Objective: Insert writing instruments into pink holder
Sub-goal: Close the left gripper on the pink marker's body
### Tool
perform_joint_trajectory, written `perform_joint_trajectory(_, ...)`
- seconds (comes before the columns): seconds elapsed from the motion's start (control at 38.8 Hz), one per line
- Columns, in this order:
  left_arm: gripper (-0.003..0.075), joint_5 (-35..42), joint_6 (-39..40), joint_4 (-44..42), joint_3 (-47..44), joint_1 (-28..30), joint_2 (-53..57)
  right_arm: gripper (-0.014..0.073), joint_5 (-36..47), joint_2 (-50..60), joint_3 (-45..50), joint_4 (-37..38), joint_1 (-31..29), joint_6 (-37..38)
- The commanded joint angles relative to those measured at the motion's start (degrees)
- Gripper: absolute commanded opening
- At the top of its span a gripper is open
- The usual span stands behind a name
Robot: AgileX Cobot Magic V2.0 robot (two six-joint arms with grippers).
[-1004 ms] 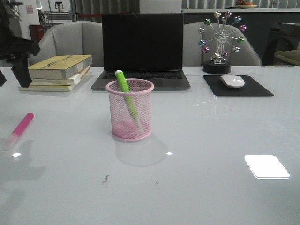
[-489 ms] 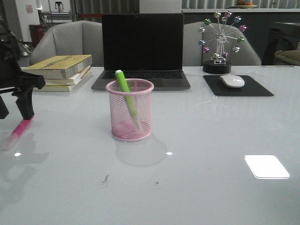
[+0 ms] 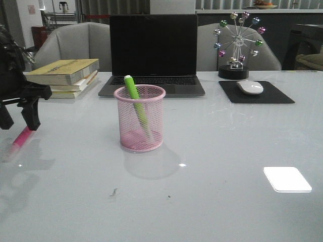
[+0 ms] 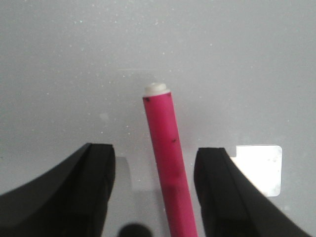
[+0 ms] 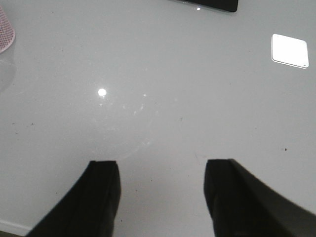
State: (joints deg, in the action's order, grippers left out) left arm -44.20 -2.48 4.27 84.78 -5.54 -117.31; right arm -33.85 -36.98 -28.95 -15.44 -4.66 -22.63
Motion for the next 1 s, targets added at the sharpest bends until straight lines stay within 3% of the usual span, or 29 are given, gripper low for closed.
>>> perform_joint_trajectory(0.0, 0.0428, 2.0, 0.2, 0.4, 1.7, -0.3, 3.0, 0.0486, 3.4, 0.2, -1.6, -0.1, -0.3, 0.1)
perform_joint_trajectory(0.59, 0.0413, 0.6, 0.2, 2.0, 1.7, -0.4, -0.7, 0.0486, 3.2, 0.2, -1.6, -0.1, -0.3, 0.1)
perform_joint_trajectory(0.77, 0.0275, -2.5, 0.2, 2.0, 1.7, -0.4, -2.1, 0.0486, 2.3, 0.2, -1.6, -0.1, -0.3, 0.1)
perform_joint_trajectory(0.93, 0.0106, -4.1, 0.3, 2.1, 1.7, -0.4, -2.4, 0.0486, 1.5, 0.2, -1.6, -0.1, -0.3, 0.1)
perform_joint_trajectory(0.98, 0.0101, -3.6, 0.3, 3.1, 2.2, -0.4, -2.1, 0.0486, 1.2, 0.2, -1.6, -0.1, -0.3, 0.1)
